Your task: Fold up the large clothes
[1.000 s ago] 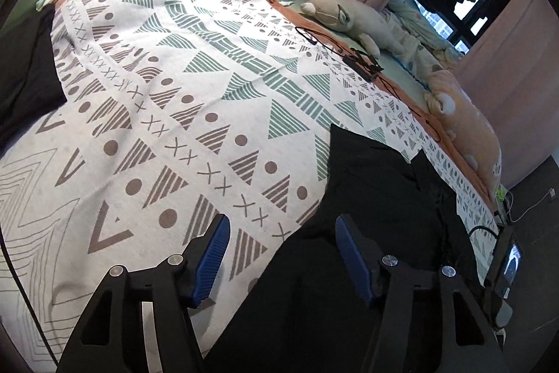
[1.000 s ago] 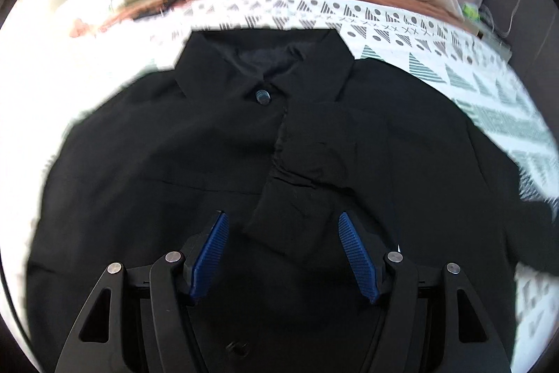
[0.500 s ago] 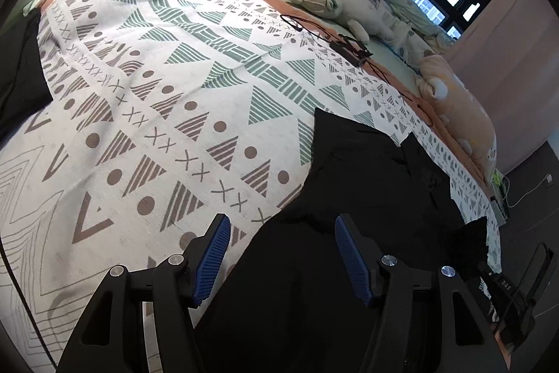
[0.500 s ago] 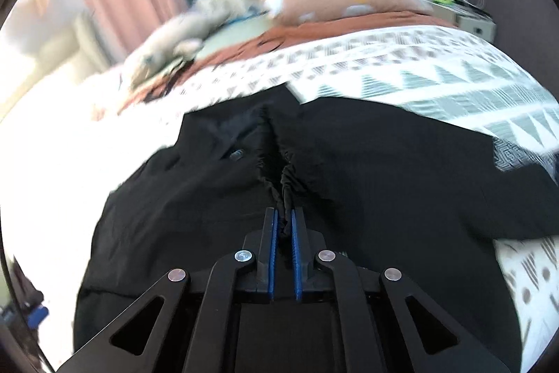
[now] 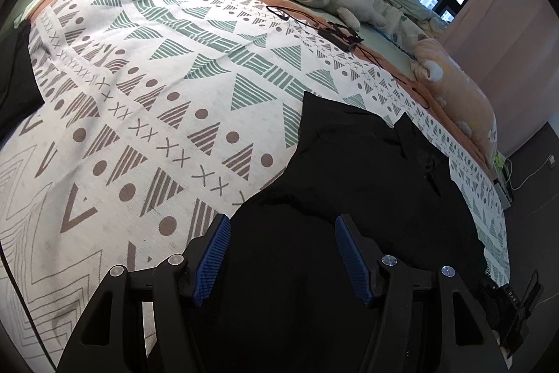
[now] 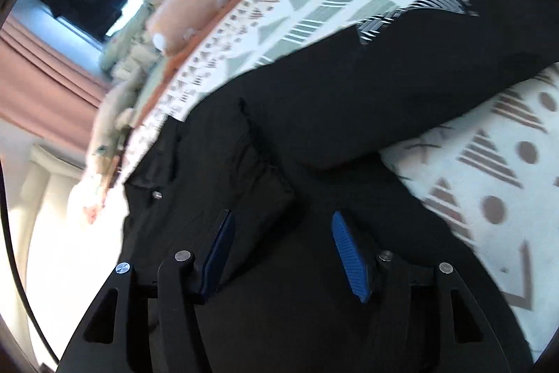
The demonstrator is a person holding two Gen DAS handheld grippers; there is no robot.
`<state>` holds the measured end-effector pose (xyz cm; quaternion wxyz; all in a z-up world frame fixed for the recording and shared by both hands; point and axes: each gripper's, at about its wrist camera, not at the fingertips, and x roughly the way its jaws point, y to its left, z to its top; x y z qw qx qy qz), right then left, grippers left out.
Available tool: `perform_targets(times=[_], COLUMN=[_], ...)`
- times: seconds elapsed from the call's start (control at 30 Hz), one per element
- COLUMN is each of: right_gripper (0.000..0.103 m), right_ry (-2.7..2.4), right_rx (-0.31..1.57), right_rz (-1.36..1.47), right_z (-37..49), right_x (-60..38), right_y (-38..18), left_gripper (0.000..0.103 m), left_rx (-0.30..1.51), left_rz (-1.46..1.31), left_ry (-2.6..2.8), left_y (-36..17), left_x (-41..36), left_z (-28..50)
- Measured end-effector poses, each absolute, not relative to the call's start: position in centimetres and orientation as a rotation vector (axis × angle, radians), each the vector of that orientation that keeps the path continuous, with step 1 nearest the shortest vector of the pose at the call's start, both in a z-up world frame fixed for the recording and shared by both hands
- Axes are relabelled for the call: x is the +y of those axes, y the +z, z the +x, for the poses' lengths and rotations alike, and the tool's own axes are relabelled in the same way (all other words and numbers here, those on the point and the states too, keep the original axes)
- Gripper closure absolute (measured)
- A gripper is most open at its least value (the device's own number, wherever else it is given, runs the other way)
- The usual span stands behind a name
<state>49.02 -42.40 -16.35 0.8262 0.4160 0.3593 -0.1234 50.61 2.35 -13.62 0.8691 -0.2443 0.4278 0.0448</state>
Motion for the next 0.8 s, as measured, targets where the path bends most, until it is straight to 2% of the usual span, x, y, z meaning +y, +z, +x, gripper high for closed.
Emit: perform_targets(times=[0.03, 0.07, 0.1, 0.13, 0.2, 0.33, 0.4, 0.47, 0.53, 0.6, 0.63, 0.77, 0.8], right_gripper=[0.046, 0.051, 0.080, 0.087, 0.092, 0.093, 0.090, 0.083, 0.062, 0.049, 0.046, 0.044, 0.037], right_ry=[-0.246, -0.232, -0.221, -0.219, -0.192, -0.169, -0.166, -0.163, -0.142, -0.136, -0.145, -0.165, -0.182], right_rx=[0.755, 0.755, 0.754, 0.758, 0.749, 0.762, 0.776, 0.793, 0.801, 0.795, 0.796, 0.796, 0.793], right_rz=[0.876, 0.860, 0.845, 0.835, 0.850, 0.838, 0.875, 0.880, 0.887, 0.888, 0.881, 0.838, 0.837], right_z=[49.2, 49.5, 50.0, 50.4, 50.7, 51.8, 51.6, 51.4, 51.0, 50.4, 50.2, 48.7, 48.0], right_x=[-42.2, -41.9, -41.8, -41.8, -41.7, -41.3, -41.7, -41.7, -41.4, -41.2, -41.1, -41.2, -41.3], right_y=[-16.6, -16.8, -17.0, -17.4, -17.8, -18.1, -18.2, -18.2, -17.9, -17.3, -16.9, -14.9, -14.4], left_gripper=[0.039, 0.039, 0.039, 0.039, 0.039, 0.039, 0.039, 0.039, 0.038, 0.034, 0.032, 0.011, 0.008], left_rx=[0.898, 0.900, 0.898, 0.895, 0.885, 0.885, 0.879, 0.868, 0.861, 0.859, 0.848, 0.774, 0.753], left_rz=[-0.511, -0.514, -0.519, -0.522, -0.525, -0.503, -0.485, -0.483, -0.461, -0.445, -0.451, -0.468, -0.467], left_ry=[0.098, 0.101, 0.100, 0.102, 0.113, 0.101, 0.102, 0.108, 0.137, 0.146, 0.138, 0.099, 0.079], left_y=[-13.7, -13.7, -13.7, -13.6, -13.3, -12.9, -12.6, -12.2, -11.7, -11.0, -10.7, -9.0, -8.4], left_x=[2.4, 2.4, 2.4, 2.4, 2.3, 1.1, 0.7, 0.4, 0.1, -0.2, -0.2, -0.9, -1.2], left_z=[50.6, 50.7, 50.8, 50.8, 50.7, 50.6, 50.3, 50.0, 49.8, 49.6, 49.3, 47.7, 47.3])
